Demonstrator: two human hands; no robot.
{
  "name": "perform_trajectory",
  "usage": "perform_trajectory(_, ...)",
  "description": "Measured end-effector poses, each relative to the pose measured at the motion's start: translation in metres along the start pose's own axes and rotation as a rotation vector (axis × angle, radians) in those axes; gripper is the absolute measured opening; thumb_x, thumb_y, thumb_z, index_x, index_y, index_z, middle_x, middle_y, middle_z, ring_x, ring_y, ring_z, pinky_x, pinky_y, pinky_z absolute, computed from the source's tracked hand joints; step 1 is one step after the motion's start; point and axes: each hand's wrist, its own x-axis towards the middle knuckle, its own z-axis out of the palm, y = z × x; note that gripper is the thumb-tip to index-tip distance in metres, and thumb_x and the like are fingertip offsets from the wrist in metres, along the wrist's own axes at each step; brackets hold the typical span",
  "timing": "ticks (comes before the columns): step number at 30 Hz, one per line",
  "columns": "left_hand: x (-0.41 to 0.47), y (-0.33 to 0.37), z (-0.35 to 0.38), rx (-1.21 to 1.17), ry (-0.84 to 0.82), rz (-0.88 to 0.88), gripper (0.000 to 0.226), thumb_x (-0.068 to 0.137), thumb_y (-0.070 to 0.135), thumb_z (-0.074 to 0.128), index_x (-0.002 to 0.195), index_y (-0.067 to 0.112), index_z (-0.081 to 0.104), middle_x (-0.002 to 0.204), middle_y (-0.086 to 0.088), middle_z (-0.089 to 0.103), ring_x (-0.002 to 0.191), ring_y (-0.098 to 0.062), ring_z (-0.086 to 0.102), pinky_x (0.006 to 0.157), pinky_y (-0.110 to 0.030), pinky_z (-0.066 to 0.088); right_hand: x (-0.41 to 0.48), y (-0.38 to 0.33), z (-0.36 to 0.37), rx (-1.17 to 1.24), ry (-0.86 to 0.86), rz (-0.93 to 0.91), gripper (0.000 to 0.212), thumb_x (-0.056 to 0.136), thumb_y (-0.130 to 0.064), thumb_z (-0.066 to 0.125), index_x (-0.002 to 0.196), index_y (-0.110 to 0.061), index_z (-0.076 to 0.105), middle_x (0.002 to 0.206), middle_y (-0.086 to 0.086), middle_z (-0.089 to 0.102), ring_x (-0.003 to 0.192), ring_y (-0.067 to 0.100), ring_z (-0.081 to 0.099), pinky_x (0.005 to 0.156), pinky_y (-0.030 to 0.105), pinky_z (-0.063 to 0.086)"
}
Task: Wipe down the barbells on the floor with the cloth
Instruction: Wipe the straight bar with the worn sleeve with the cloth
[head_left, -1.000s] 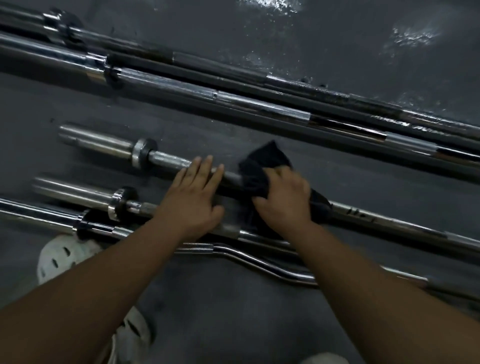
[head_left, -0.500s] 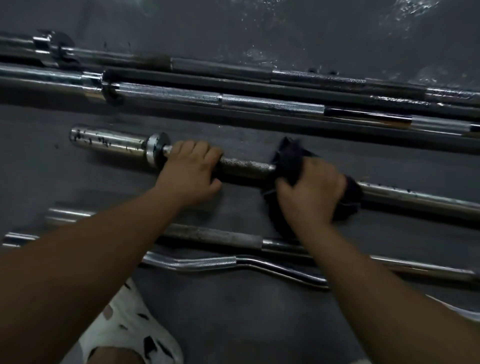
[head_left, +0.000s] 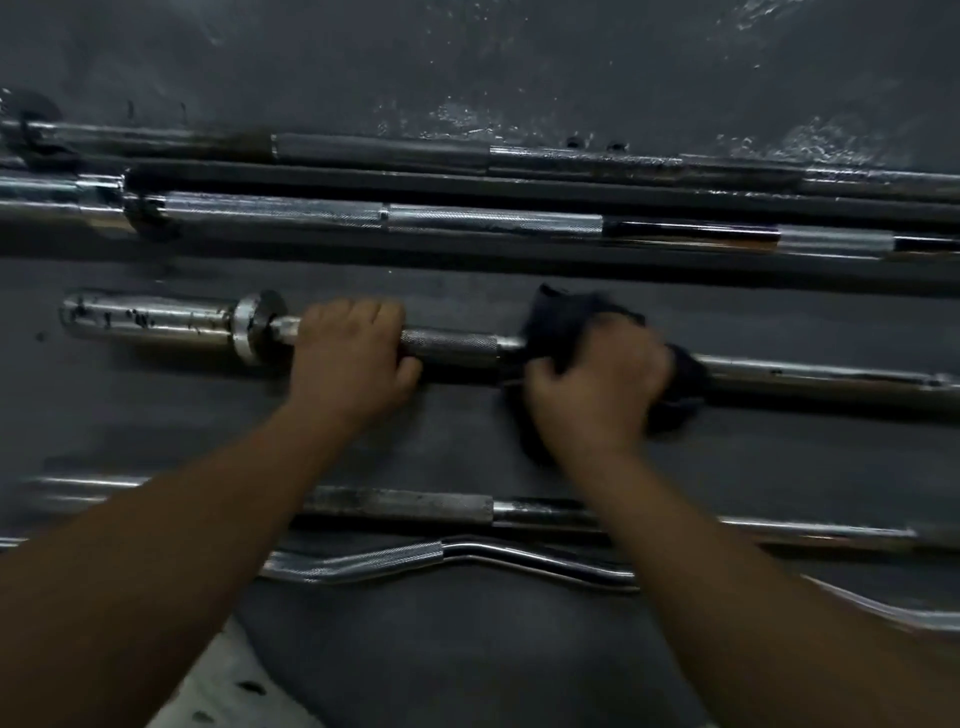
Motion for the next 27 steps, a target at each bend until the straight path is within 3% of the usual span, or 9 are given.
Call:
perform_trajectory(3, 0.035, -0.018, -0.021, -0.117, -0.416, -0.006, 0.044, 0.076, 0.056, 0.051, 0.103, 0.023, 0.061, 0.102, -0.009, 0.069, 0.094, -0.031, 0.065, 0.078, -0.035, 0.049, -0.011, -0.046, 0.007, -0.014, -0.239, -0.342, 0.075, 0.059, -0.052, 0.059, 0.128, -0.021, 0.057, 0.127, 0.012, 0.054, 0.119, 0.034, 0.048, 0.109, 0.048, 0.025)
perform_trajectory(5, 0.055, -0.028, -0.038, -0.163, -0.691, 0.015, 0.046, 0.075, 0.059, 0.049, 0.105, 0.026, 0.059, 0.11, -0.008, 0.067, 0.099, -0.028, 0.062, 0.083, -0.034, 0.05, 0.01, -0.018, -0.004, -0.021, -0.275, -0.47, 0.078, 0.061, -0.052, 0.06, 0.133, -0.021, 0.056, 0.125, 0.012, 0.057, 0.113, 0.035, 0.054, 0.104, 0.046, 0.035)
perform_trajectory(8, 0.048, 0.012, -0.039, -0.109, -0.351, 0.078, 0.03, 0.078, 0.032, 0.059, 0.106, 0.021, 0.056, 0.111, -0.01, 0.06, 0.104, -0.032, 0.056, 0.084, -0.038, 0.045, 0.028, 0.064, -0.021, -0.12, -0.164, -0.316, 0.067, 0.07, -0.057, 0.05, 0.122, -0.017, 0.06, 0.114, 0.016, 0.063, 0.106, 0.038, 0.058, 0.095, 0.046, 0.041)
perform_trajectory(11, 0.014, 0.086, -0.025, -0.119, -0.155, 0.043, 0.053, 0.065, 0.027, 0.052, 0.117, 0.014, 0.054, 0.112, -0.013, 0.054, 0.106, -0.035, 0.05, 0.096, -0.044, 0.037, 0.015, 0.097, -0.023, -0.148, -0.07, -0.054, 0.071, 0.073, -0.058, 0.045, 0.125, -0.01, 0.058, 0.124, 0.02, 0.056, 0.123, 0.037, 0.047, 0.111, 0.05, 0.025)
perform_trajectory(14, 0.012, 0.105, -0.02, -0.086, -0.18, -0.075, 0.066, 0.061, 0.03, 0.055, 0.126, 0.018, 0.049, 0.117, -0.01, 0.05, 0.112, -0.033, 0.045, 0.103, -0.047, 0.027, 0.014, 0.049, -0.012, -0.06, -0.051, 0.101, 0.064, 0.07, -0.05, 0.048, 0.118, -0.008, 0.059, 0.121, 0.022, 0.055, 0.123, 0.038, 0.045, 0.114, 0.052, 0.021)
perform_trajectory(19, 0.058, 0.083, -0.033, -0.034, -0.472, -0.009, 0.046, 0.092, 0.036, 0.053, 0.135, 0.023, 0.05, 0.136, -0.009, 0.052, 0.125, -0.031, 0.047, 0.102, -0.042, 0.035, 0.001, 0.0, -0.005, -0.004, -0.204, -0.291, 0.075, 0.066, -0.045, 0.059, 0.134, -0.013, 0.056, 0.137, 0.021, 0.051, 0.13, 0.039, 0.045, 0.115, 0.049, 0.021)
perform_trajectory(22, 0.07, 0.082, -0.038, -0.167, -0.567, -0.004, 0.048, 0.087, 0.047, 0.061, 0.128, 0.021, 0.055, 0.131, -0.011, 0.06, 0.119, -0.031, 0.057, 0.096, -0.04, 0.046, 0.019, 0.056, -0.025, 0.008, -0.17, -0.4, 0.069, 0.066, -0.045, 0.065, 0.128, -0.016, 0.058, 0.124, 0.018, 0.061, 0.113, 0.039, 0.057, 0.1, 0.045, 0.042)
perform_trajectory(24, 0.068, 0.08, -0.037, -0.182, -0.491, 0.004, 0.047, 0.083, 0.051, 0.061, 0.118, 0.02, 0.053, 0.121, -0.012, 0.064, 0.109, -0.031, 0.061, 0.086, -0.036, 0.046, 0.021, 0.098, -0.039, 0.028, -0.021, -0.183, 0.059, 0.07, -0.047, 0.059, 0.116, -0.009, 0.062, 0.113, 0.022, 0.061, 0.106, 0.04, 0.056, 0.094, 0.047, 0.044)
perform_trajectory(27, 0.044, 0.088, -0.024, -0.066, -0.155, 0.017, 0.038, 0.081, 0.042, 0.058, 0.109, 0.017, 0.05, 0.106, -0.012, 0.064, 0.097, -0.034, 0.06, 0.082, -0.039, 0.041, 0.01, 0.081, -0.031, 0.097, 0.126, 0.179, 0.053, 0.073, -0.039, 0.06, 0.11, -0.002, 0.063, 0.118, 0.024, 0.057, 0.115, 0.038, 0.048, 0.106, 0.049, 0.036)
